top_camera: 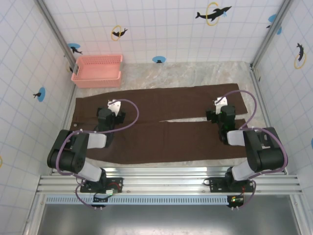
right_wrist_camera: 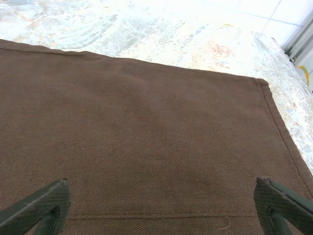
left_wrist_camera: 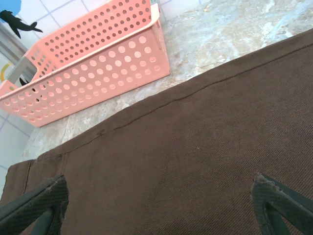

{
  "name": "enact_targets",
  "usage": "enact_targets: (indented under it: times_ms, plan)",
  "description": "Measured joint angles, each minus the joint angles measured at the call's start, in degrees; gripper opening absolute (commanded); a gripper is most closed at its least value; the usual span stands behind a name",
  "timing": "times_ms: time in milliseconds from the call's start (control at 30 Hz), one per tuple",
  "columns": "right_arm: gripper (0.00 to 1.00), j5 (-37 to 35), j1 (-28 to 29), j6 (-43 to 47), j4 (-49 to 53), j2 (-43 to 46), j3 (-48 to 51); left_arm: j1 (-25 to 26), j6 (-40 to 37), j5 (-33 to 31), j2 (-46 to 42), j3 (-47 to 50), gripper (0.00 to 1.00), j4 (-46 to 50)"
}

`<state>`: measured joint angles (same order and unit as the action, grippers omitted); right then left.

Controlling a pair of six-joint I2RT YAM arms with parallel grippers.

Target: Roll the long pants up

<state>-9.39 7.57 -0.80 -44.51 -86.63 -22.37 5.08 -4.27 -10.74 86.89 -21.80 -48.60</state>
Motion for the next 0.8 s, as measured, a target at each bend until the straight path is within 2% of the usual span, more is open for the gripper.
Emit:
enact_targets:
  times_ms: [433,467,533,633,700,800]
  plan:
    - [0.99,0.0,0.0,0.0,0.0,0.0,0.0,0.0,0.0,-0.1,0.0,-0.1,0.97,0.2]
    - [0.99,-0.5,0.3,0.3,1.9,0.4,-0.6,0.0,0.2,-0.4,-0.7,-1.0,0.97,3.2]
    - [0.99,-3.0,1.8,0.0,13.2,2.4,-5.1,0.0,1.5,-1.5,-3.7,-6.5,0.97,16.3]
    - [0.99,-4.4,4.6,-2.9,38.3,4.5,-24.2,0.0,4.5,-2.2,-7.3,-26.6,0.97,41.0]
    - [0.99,-4.6,6.4,-4.2,48.7,6.4,-36.7,-0.2,7.0,-1.9,-10.1,-40.1,0.97,51.8]
    - [0.99,-8.6,10.5,-4.4,58.5,13.0,-45.5,-2.3,10.8,1.1,-18.3,-49.9,0.97,62.1]
